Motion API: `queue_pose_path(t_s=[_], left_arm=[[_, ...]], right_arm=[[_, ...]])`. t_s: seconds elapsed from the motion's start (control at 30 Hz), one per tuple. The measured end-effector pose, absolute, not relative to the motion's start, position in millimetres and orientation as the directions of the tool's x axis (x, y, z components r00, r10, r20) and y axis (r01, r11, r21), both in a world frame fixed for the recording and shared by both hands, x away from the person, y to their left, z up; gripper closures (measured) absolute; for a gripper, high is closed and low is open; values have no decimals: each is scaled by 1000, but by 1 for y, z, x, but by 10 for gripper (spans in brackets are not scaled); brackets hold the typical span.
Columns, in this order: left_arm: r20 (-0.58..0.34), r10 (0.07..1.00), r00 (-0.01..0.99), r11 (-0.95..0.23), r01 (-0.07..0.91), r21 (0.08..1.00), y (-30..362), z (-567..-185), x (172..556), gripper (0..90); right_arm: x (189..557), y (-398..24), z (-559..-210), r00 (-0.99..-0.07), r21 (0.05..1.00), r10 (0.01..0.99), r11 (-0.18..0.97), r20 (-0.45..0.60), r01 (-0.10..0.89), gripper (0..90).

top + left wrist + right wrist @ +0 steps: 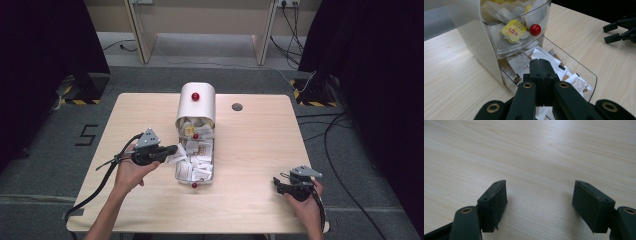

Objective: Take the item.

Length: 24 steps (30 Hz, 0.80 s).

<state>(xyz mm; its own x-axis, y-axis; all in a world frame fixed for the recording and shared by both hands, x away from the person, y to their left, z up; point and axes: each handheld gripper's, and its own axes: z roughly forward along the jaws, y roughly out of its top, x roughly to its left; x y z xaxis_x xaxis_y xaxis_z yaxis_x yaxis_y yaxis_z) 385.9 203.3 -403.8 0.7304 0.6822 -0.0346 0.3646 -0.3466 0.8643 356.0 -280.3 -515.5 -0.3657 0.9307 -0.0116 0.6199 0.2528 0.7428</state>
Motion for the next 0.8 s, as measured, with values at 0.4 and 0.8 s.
queue_pose_path(t_s=[0.4,0.8], left_arm=[[-45,708,705,-312,370,875,223,-400,385,894],[-48,747,663,-288,387,876,252,-404,382,893]], right_arm=[[356,-280,-516,-366,743,931,253,-11,620,286],[356,-280,-516,-365,743,931,253,-11,620,286]])
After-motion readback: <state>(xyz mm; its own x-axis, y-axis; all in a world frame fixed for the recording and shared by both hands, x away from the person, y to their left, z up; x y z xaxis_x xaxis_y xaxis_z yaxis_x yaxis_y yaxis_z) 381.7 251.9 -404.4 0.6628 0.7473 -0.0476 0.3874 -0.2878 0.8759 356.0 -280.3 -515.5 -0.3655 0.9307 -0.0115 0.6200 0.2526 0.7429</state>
